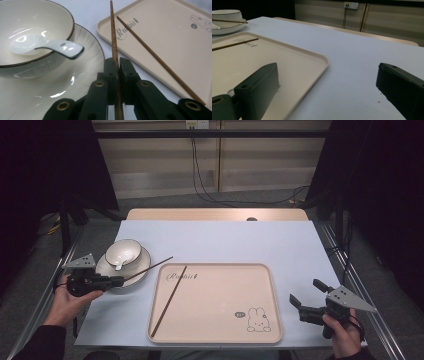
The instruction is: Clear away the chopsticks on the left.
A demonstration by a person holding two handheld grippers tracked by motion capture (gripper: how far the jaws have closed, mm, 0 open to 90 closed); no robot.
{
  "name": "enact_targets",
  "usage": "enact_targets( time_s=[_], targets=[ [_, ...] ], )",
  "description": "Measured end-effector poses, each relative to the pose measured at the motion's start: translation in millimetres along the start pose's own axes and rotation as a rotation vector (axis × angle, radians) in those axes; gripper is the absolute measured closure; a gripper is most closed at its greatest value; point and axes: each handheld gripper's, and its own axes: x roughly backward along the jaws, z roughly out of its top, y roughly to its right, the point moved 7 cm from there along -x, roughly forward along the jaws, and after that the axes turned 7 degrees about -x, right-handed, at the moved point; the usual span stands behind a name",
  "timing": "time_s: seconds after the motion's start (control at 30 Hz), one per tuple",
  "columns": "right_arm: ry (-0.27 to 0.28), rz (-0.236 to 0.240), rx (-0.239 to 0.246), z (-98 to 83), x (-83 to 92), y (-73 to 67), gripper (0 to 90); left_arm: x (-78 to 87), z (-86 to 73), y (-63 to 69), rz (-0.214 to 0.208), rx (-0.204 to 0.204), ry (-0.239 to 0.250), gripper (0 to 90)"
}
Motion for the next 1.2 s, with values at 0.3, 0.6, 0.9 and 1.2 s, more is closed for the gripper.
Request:
enact_targets(
  time_s=[0.3,0.6,0.9,1.2],
  targets=[
    [0.002,0.001,0.003,0.2,0.0,0.0,4.3,-7.5,12.5,25.5,-0.001,0.045,0.031,84.7],
    [0.004,-0.002,0.001,0.3,0.4,0.1,4.3,-19.8,28.8,53.2,0.019,0.088,0.057,84.7],
    [0.002,0.002,0.002,0.4,0.4,-0.3,4.3,-32.2,36.2,73.6,0.063,0.155,0.045,84.7],
    [0.002,0.003,0.004,0.4,0.4,-0.4,4.3,-46.6,35.1,88.5,0.113,0.242,0.026,84.8]
  ],
)
